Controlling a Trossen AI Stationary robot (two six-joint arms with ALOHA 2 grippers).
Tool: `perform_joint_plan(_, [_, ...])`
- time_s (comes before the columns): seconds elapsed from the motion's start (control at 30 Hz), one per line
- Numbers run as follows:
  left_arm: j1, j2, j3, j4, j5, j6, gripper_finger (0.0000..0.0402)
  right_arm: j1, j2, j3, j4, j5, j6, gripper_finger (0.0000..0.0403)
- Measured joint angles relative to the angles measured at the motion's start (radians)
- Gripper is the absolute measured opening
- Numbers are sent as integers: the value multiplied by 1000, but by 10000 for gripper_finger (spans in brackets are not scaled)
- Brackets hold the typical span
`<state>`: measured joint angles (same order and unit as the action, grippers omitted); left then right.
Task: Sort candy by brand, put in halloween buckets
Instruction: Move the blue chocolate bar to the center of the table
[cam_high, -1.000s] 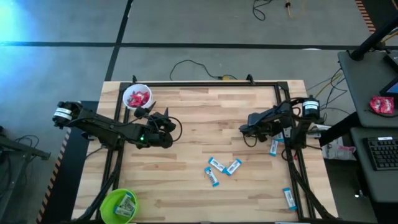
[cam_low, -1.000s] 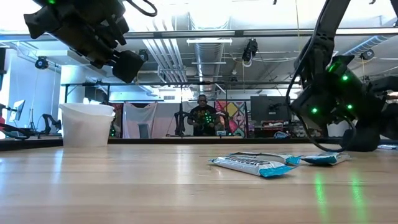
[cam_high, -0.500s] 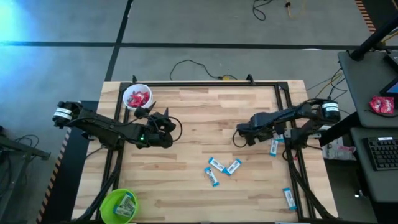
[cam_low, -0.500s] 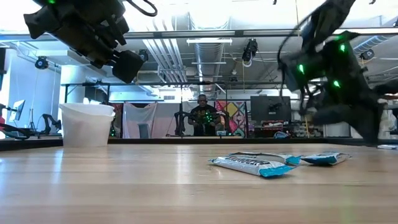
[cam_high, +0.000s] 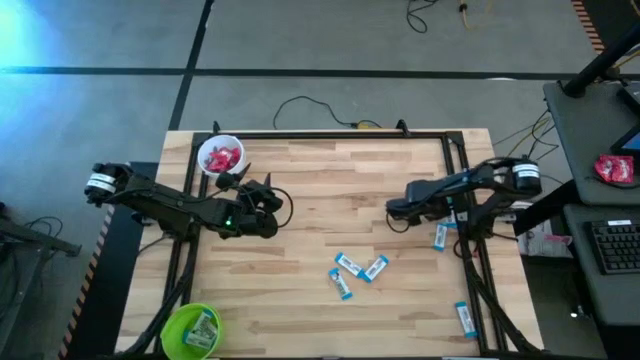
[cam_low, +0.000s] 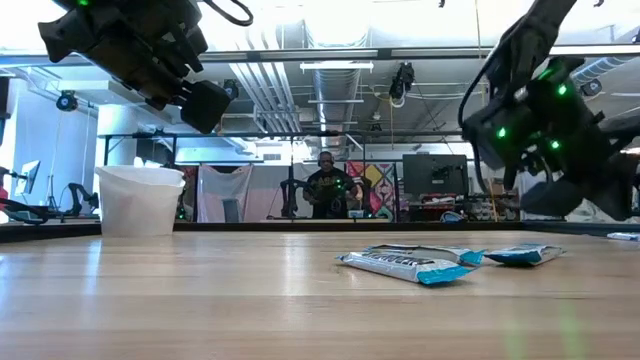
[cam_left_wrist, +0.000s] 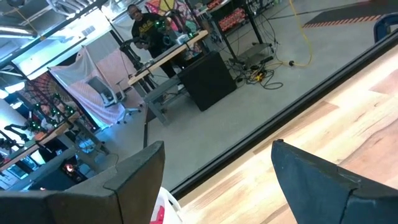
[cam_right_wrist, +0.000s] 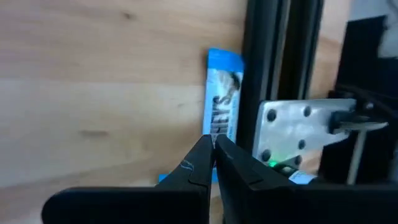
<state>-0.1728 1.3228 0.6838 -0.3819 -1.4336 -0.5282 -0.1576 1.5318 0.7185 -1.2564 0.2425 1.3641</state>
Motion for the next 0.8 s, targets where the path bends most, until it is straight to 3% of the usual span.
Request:
perform_joint_plan(0.1, [0, 0, 0, 0, 0, 0, 278, -38, 69, -7, -4, 50, -34, 12])
perform_joint_plan(0.43, [0, 0, 0, -1, 1, 3, 278, -106, 281, -10, 40, 37, -187, 12])
perform_joint_plan(0.67, [0, 0, 0, -1, 0, 3, 278, -93, 171, -14, 79, -31, -224, 12])
perform_joint_plan(0.8, [0, 0, 0, -1, 0, 3, 278, -80, 28, -11, 116, -157, -260, 12])
